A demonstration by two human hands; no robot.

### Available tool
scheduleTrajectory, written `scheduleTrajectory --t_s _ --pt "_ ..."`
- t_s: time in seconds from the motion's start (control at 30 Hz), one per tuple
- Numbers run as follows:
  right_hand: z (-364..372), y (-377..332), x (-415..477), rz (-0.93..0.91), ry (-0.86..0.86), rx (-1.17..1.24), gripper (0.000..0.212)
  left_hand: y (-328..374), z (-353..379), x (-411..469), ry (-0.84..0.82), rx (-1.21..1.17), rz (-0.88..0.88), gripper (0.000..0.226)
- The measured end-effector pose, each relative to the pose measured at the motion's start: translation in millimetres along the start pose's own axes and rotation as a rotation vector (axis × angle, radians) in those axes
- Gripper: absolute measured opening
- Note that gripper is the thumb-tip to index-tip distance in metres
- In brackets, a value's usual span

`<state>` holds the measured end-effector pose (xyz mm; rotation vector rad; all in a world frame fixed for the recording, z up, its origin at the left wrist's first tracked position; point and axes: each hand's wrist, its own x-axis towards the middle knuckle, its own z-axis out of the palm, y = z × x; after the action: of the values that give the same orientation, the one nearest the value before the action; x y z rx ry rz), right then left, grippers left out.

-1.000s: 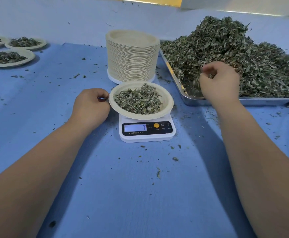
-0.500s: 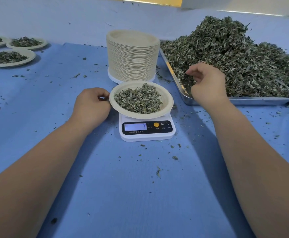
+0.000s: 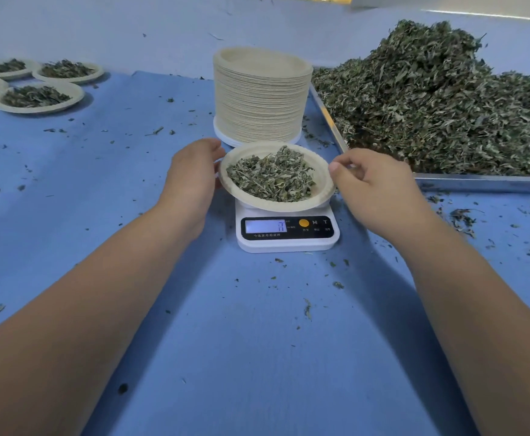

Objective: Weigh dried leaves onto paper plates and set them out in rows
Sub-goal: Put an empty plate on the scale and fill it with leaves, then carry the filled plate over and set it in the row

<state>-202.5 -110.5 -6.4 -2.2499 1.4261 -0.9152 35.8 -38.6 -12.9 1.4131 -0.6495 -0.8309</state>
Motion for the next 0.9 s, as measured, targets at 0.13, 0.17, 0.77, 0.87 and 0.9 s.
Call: scheduleTrajectory --t_s 0.13,0.17,0.77,0.87,0.9 --pt "8.7 -4.8 -4.0 0.003 -0.076 0.088 0.028 -5.8 9.3 -8.0 -0.089 -0.005 -0.038 0.036" --pt "9.0 -6.1 -5.1 0.000 -0.086 0.096 0.030 -6.1 11.7 -10.1 -0.112 0.009 -0.038 0.033" --pt "60.3 -121.9 -41.1 -0.397 -0.358 0.040 0.037 42.2 -108.0 -29.5 0.429 -0.122 -0.005 0.030" --pt "92.9 -152.6 -38.6 -0.484 -0.348 -0.009 0.034 40.5 -147.2 -28.8 0.524 -0.131 -0.031 0.028" --pt "105.6 -163.0 -36.4 -0.499 -0.372 -0.019 0.034 38.4 -162.0 -24.2 0.561 -0.131 -0.041 0.025"
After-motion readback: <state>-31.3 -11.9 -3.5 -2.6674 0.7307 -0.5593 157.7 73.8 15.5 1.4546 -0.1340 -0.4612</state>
